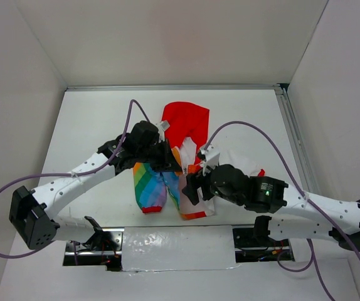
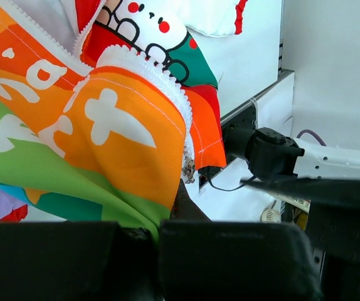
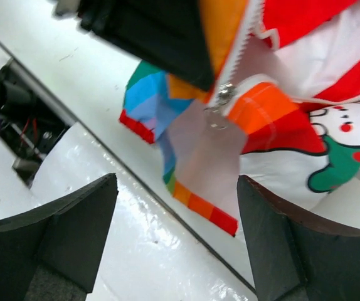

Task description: Zip up the jacket

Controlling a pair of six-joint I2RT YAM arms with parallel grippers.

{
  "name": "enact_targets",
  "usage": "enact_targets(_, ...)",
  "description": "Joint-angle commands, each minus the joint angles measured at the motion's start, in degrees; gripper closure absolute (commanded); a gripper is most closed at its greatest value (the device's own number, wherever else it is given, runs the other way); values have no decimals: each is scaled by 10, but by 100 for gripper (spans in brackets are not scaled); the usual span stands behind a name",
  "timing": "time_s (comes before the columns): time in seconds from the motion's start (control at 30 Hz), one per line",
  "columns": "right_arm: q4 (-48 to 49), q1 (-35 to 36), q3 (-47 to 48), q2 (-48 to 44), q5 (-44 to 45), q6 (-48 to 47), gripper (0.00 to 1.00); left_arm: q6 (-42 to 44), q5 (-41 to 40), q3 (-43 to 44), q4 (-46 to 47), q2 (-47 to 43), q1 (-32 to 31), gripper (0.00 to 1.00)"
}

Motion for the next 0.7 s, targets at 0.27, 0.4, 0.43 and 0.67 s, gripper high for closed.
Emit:
enact_targets(0.27, 90, 30, -45, 26, 72, 69, 28, -19, 14, 13, 9, -25, 2, 100)
enact_targets(0.4, 164, 30, -76, 26, 88, 105, 37, -22, 14, 5, 14, -35, 2, 100)
enact_targets(0.43, 171, 30, -84, 28, 92, 118, 40, -25, 14, 5, 12, -35, 2, 100)
enact_targets(0.67, 203, 30, -89, 67, 125, 155, 40, -29, 18, -3, 16, -39, 1, 100)
